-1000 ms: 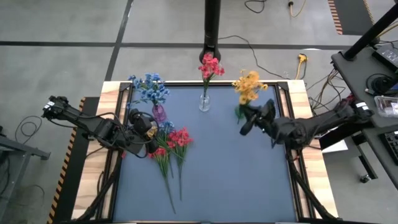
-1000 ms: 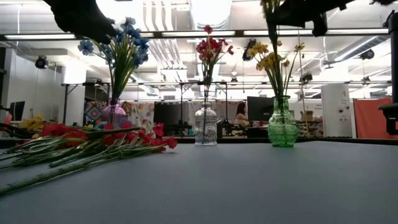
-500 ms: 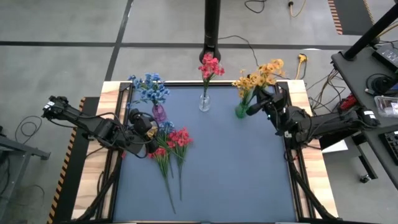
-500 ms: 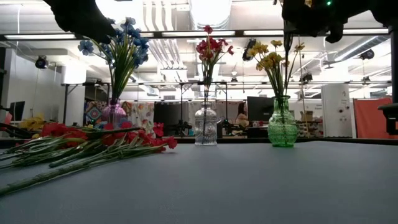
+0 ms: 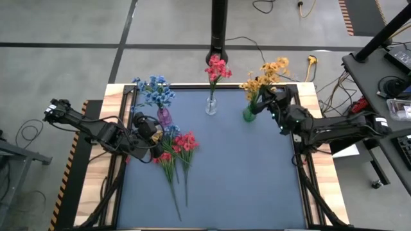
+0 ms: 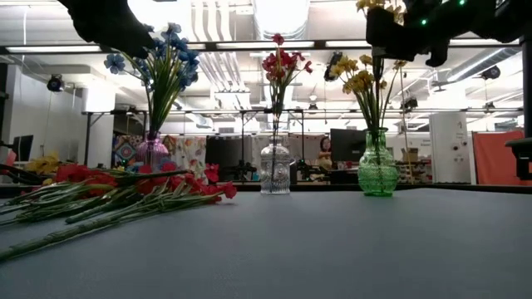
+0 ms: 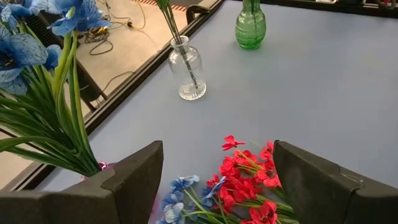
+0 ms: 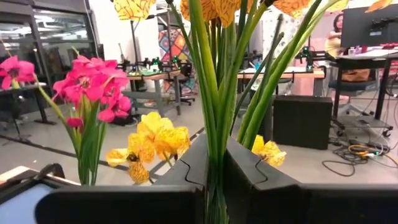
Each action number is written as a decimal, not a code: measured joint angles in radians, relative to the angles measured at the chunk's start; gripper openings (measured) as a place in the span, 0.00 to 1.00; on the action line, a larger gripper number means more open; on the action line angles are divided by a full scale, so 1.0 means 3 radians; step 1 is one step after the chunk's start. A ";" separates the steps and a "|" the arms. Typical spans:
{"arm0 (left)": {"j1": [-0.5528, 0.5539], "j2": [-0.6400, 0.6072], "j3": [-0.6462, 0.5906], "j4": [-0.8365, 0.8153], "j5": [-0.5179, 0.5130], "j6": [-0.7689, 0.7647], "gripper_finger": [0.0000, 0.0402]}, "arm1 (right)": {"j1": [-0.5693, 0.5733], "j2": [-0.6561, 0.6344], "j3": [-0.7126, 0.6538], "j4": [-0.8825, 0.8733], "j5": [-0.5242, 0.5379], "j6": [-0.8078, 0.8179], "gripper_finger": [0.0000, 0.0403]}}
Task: Sort flowers into vase by color
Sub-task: Put the right yellow flower into the green vase
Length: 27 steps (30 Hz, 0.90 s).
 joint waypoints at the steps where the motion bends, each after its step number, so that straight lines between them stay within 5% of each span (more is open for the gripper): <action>1: 0.0000 0.0000 0.0000 0.0000 0.0000 0.0012 0.71 | 0.0000 0.0022 -0.0001 -0.0001 0.0000 0.0000 0.05; 27: -0.0001 0.0000 0.0000 0.0001 0.0001 0.0070 0.71 | 0.0000 0.0219 -0.0370 -0.0006 0.0005 0.0368 0.05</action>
